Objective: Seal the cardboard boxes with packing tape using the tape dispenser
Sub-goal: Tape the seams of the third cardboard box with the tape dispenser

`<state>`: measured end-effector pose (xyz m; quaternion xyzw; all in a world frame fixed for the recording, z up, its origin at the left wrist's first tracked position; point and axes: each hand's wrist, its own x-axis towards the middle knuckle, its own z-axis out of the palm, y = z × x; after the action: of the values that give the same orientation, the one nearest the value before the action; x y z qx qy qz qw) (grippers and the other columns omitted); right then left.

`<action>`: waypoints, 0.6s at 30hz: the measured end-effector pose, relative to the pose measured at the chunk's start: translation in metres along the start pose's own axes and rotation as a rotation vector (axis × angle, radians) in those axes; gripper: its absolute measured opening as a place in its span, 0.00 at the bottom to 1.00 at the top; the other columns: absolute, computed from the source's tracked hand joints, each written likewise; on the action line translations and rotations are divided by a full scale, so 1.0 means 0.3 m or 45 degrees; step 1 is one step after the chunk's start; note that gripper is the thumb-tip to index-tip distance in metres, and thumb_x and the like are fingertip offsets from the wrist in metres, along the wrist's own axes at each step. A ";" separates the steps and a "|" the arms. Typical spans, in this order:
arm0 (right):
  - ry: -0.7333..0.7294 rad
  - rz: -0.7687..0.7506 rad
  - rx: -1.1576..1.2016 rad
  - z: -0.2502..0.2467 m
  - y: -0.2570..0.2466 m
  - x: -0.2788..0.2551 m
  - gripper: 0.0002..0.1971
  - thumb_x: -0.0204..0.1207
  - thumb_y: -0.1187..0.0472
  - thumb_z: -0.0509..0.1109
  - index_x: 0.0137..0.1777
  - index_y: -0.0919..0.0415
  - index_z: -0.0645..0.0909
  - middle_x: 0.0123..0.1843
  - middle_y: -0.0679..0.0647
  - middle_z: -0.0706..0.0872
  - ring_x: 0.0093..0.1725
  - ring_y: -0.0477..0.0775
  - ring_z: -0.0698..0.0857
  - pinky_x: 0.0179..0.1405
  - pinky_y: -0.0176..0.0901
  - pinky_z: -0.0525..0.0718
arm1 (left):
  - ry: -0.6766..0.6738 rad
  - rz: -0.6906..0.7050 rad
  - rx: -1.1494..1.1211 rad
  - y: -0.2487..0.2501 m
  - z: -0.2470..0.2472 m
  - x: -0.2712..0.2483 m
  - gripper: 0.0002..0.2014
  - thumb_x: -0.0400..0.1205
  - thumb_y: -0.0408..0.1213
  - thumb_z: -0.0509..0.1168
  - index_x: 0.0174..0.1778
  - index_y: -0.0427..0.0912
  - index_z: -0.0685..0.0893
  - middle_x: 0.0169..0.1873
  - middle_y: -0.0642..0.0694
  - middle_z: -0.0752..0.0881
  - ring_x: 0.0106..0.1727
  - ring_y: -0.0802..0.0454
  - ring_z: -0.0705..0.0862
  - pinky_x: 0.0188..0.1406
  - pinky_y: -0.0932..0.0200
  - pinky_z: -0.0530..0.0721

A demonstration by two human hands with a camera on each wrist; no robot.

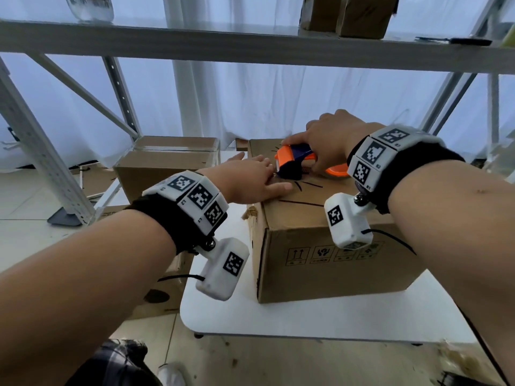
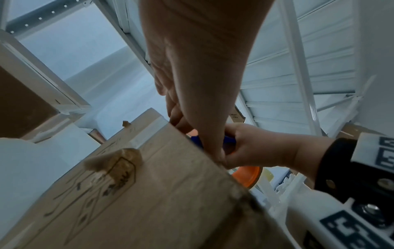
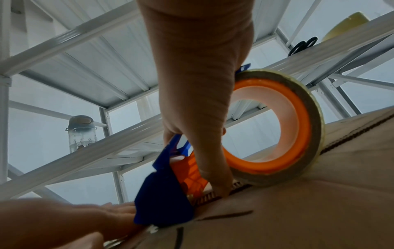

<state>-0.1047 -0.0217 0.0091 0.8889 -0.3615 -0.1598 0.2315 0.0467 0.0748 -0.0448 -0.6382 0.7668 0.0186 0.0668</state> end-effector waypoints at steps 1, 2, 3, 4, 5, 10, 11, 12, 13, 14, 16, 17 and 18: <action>0.007 0.005 0.001 0.001 -0.001 -0.003 0.37 0.76 0.38 0.65 0.82 0.35 0.50 0.61 0.54 0.77 0.60 0.58 0.76 0.50 0.48 0.66 | 0.008 -0.005 0.021 0.007 -0.008 -0.004 0.39 0.82 0.66 0.41 0.78 0.39 0.66 0.78 0.41 0.68 0.81 0.48 0.61 0.81 0.41 0.52; 0.013 0.009 0.002 0.003 -0.001 -0.005 0.37 0.76 0.38 0.65 0.82 0.34 0.50 0.62 0.54 0.77 0.61 0.58 0.76 0.51 0.49 0.66 | 0.009 -0.020 0.032 0.017 -0.011 -0.006 0.42 0.80 0.68 0.41 0.77 0.38 0.67 0.76 0.41 0.70 0.79 0.47 0.64 0.80 0.41 0.55; 0.017 0.015 0.006 0.004 -0.002 -0.007 0.38 0.76 0.39 0.66 0.81 0.34 0.50 0.62 0.54 0.77 0.61 0.58 0.75 0.51 0.49 0.66 | -0.002 -0.047 0.024 0.027 -0.009 -0.006 0.44 0.78 0.70 0.41 0.78 0.38 0.66 0.77 0.40 0.69 0.79 0.47 0.64 0.80 0.41 0.57; 0.022 0.020 0.012 0.006 -0.003 -0.009 0.38 0.75 0.39 0.66 0.81 0.34 0.51 0.62 0.54 0.77 0.61 0.58 0.75 0.52 0.50 0.67 | -0.024 -0.084 -0.004 0.037 -0.006 -0.003 0.46 0.77 0.72 0.42 0.80 0.37 0.62 0.79 0.39 0.66 0.80 0.46 0.62 0.80 0.41 0.57; 0.030 0.026 0.018 0.006 -0.004 -0.011 0.37 0.75 0.39 0.66 0.81 0.34 0.51 0.62 0.54 0.77 0.61 0.58 0.75 0.53 0.50 0.68 | -0.057 -0.135 -0.047 0.048 -0.001 0.004 0.49 0.75 0.74 0.43 0.83 0.38 0.56 0.82 0.39 0.59 0.82 0.45 0.57 0.81 0.41 0.54; 0.138 0.083 0.042 0.020 -0.019 -0.042 0.35 0.76 0.37 0.63 0.81 0.35 0.53 0.65 0.54 0.76 0.64 0.60 0.74 0.57 0.53 0.68 | -0.185 -0.347 -0.383 0.060 0.011 0.031 0.56 0.70 0.78 0.52 0.83 0.47 0.35 0.83 0.49 0.37 0.83 0.49 0.35 0.80 0.35 0.40; 0.163 0.098 0.047 0.023 -0.022 -0.054 0.34 0.76 0.37 0.63 0.81 0.35 0.54 0.65 0.55 0.76 0.65 0.60 0.74 0.57 0.54 0.68 | -0.187 -0.346 -0.400 0.055 0.012 0.031 0.56 0.69 0.78 0.52 0.83 0.49 0.35 0.83 0.51 0.36 0.83 0.49 0.34 0.80 0.34 0.39; 0.185 0.104 0.053 0.024 -0.027 -0.061 0.34 0.76 0.37 0.63 0.80 0.35 0.55 0.66 0.55 0.76 0.65 0.60 0.74 0.58 0.54 0.67 | -0.183 -0.341 -0.408 0.050 0.013 0.028 0.56 0.69 0.78 0.52 0.83 0.51 0.35 0.83 0.52 0.36 0.83 0.49 0.33 0.80 0.34 0.38; 0.204 0.109 0.054 0.023 -0.031 -0.068 0.33 0.76 0.37 0.63 0.80 0.35 0.56 0.66 0.55 0.76 0.65 0.60 0.74 0.59 0.55 0.67 | -0.177 -0.334 -0.414 0.043 0.015 0.023 0.55 0.69 0.78 0.53 0.83 0.53 0.35 0.83 0.53 0.36 0.83 0.49 0.33 0.79 0.34 0.37; 0.215 0.109 0.053 0.021 -0.034 -0.071 0.33 0.76 0.38 0.64 0.80 0.35 0.56 0.66 0.55 0.76 0.65 0.60 0.74 0.60 0.55 0.67 | -0.171 -0.329 -0.426 0.038 0.016 0.017 0.54 0.69 0.78 0.53 0.83 0.54 0.35 0.83 0.54 0.36 0.83 0.49 0.33 0.79 0.34 0.36; 0.218 0.110 0.067 0.008 -0.038 -0.074 0.33 0.77 0.39 0.64 0.80 0.35 0.57 0.66 0.55 0.76 0.66 0.60 0.73 0.61 0.55 0.67 | -0.168 -0.322 -0.462 0.024 0.020 0.006 0.52 0.70 0.77 0.53 0.82 0.58 0.35 0.83 0.54 0.35 0.82 0.48 0.32 0.79 0.33 0.36; 0.215 0.112 0.077 0.001 -0.041 -0.074 0.32 0.77 0.38 0.64 0.80 0.35 0.57 0.67 0.55 0.76 0.66 0.60 0.73 0.61 0.55 0.67 | -0.172 -0.325 -0.485 0.016 0.021 0.001 0.51 0.70 0.77 0.54 0.82 0.60 0.36 0.83 0.54 0.35 0.82 0.47 0.32 0.78 0.33 0.36; 0.209 0.112 0.084 -0.004 -0.045 -0.071 0.32 0.76 0.38 0.63 0.80 0.35 0.57 0.67 0.55 0.76 0.66 0.61 0.74 0.60 0.55 0.67 | -0.177 -0.334 -0.505 0.005 0.021 -0.006 0.51 0.69 0.77 0.54 0.82 0.62 0.37 0.83 0.53 0.35 0.82 0.47 0.31 0.78 0.33 0.36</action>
<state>-0.1110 0.0025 0.0055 0.8895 -0.3850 -0.0642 0.2376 0.0460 0.0776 -0.0508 -0.7300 0.6523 0.2038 -0.0052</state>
